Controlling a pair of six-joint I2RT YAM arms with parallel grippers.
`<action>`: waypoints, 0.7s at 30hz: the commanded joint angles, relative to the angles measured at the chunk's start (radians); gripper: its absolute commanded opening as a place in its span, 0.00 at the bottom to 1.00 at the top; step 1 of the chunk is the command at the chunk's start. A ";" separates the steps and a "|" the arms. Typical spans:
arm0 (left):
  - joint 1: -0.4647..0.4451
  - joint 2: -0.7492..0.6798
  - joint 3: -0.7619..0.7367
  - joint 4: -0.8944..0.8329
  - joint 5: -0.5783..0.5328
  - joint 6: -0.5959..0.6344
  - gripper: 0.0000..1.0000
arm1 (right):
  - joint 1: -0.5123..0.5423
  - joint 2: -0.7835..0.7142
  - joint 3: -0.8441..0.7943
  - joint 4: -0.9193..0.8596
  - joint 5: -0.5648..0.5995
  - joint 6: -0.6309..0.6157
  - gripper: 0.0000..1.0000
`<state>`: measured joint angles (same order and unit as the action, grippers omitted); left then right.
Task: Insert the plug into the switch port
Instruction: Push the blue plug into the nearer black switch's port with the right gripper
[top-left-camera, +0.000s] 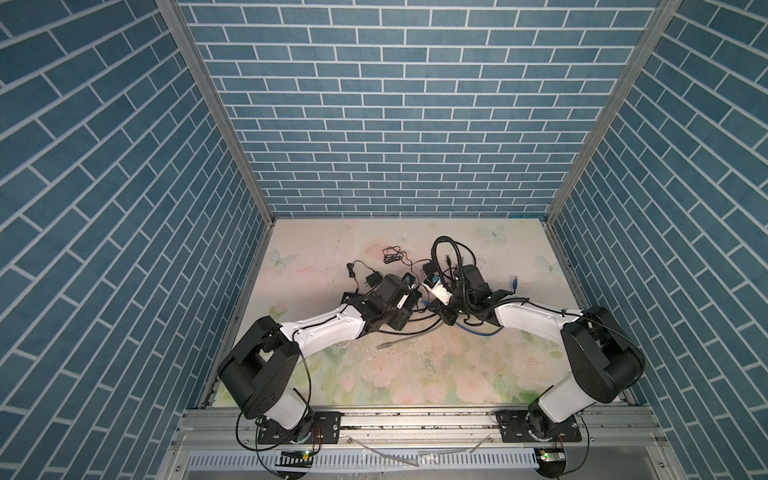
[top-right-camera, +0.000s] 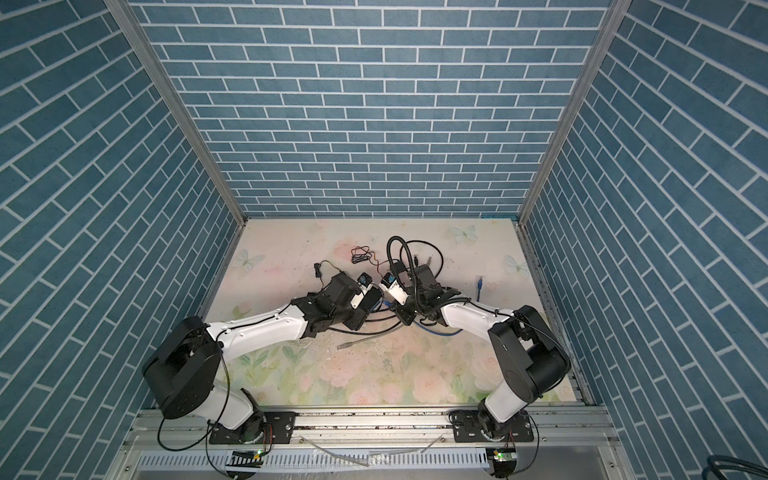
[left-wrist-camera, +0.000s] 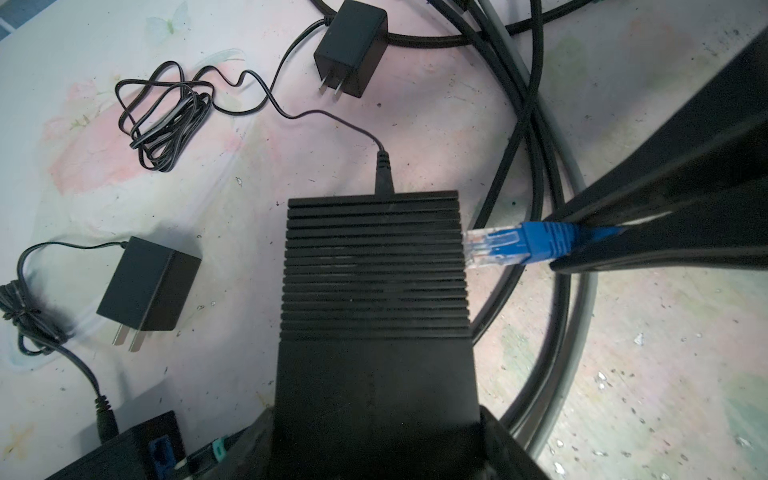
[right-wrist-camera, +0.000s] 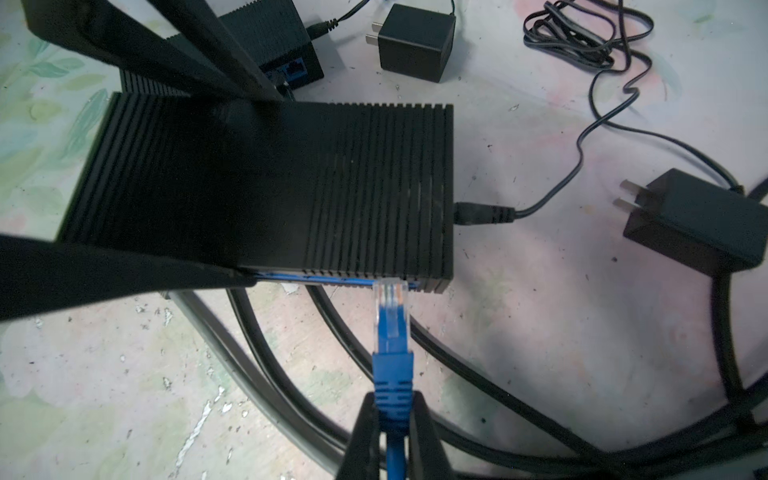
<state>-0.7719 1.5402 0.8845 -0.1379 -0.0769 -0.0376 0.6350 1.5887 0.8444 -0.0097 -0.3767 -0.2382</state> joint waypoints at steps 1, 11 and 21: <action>-0.006 -0.038 -0.008 0.032 -0.009 0.001 0.33 | 0.008 0.004 0.035 0.007 -0.012 0.032 0.00; -0.007 -0.042 -0.019 0.047 0.021 0.002 0.32 | 0.009 0.008 0.043 0.014 -0.002 0.033 0.00; -0.038 -0.056 -0.049 0.070 0.047 0.033 0.31 | 0.009 0.031 0.079 0.029 0.037 0.049 0.00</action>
<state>-0.7841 1.5127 0.8452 -0.0982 -0.0792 -0.0269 0.6407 1.6058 0.8600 -0.0227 -0.3531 -0.2317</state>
